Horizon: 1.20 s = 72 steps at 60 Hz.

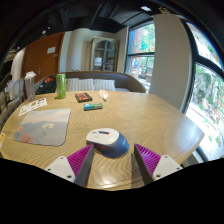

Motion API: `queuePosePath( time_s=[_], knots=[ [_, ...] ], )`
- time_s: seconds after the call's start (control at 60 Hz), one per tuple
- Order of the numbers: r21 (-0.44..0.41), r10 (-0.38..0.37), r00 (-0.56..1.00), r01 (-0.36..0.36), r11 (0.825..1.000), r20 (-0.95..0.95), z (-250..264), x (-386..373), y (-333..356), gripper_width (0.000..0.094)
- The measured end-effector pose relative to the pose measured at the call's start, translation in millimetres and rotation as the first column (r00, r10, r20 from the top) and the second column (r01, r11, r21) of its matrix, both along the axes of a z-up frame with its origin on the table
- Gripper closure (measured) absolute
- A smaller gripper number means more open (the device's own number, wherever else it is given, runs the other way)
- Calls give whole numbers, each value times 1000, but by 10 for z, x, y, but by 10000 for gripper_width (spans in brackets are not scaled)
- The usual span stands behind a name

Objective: Arrange mouse

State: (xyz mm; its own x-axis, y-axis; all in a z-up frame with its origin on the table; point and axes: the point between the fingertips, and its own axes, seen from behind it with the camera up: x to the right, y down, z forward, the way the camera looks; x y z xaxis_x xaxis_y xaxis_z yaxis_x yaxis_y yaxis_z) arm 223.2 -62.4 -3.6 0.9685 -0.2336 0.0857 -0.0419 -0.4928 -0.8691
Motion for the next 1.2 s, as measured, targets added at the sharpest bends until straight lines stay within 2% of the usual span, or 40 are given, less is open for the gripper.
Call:
queuePosePath(
  time_s=[0.1, 0.283, 0.317, 0.35, 0.433, 0.517, 0.6, 0.667, 0.75, 0.817, 0.9, 0.967, 1.033, 1.1, 1.2],
  knots=[
    [-4, 41, 999, -41, 999, 18, 9, 68, 215, 116],
    [-36, 51, 999, -51, 998, 4, -34, 244, 594, 125],
    [-41, 66, 998, -67, 997, -12, -34, 241, 608, 196],
    [-43, 83, 996, -85, 995, -36, -55, 218, 642, 349],
    [-30, 39, 999, -40, 999, -19, -51, 263, 637, 379],
    [5, -35, 999, 35, 999, -1, -30, 282, 584, 431],
    [-5, -66, 997, 66, 998, -31, 46, 209, 494, 466],
    [83, -95, 995, 97, 992, -21, 464, 173, 462, 498],
    [222, -154, 988, 153, 963, -15, 1225, -1, 377, 509],
    [310, -113, 993, 119, 943, -36, 1786, -396, 421, 511],
    [379, -43, 999, 49, 924, -23, 2315, -1050, 556, 512],
    [385, 40, 999, -40, 922, 8, 2372, -1526, 823, 515],
    [361, 111, 994, -106, 926, 8, 2219, -2041, 984, 516],
    [306, 161, 986, -143, 941, -33, 1801, -2409, 1135, 516],
    [155, 213, 973, -198, 968, -89, 887, -2730, 1311, 515]
  ],
)
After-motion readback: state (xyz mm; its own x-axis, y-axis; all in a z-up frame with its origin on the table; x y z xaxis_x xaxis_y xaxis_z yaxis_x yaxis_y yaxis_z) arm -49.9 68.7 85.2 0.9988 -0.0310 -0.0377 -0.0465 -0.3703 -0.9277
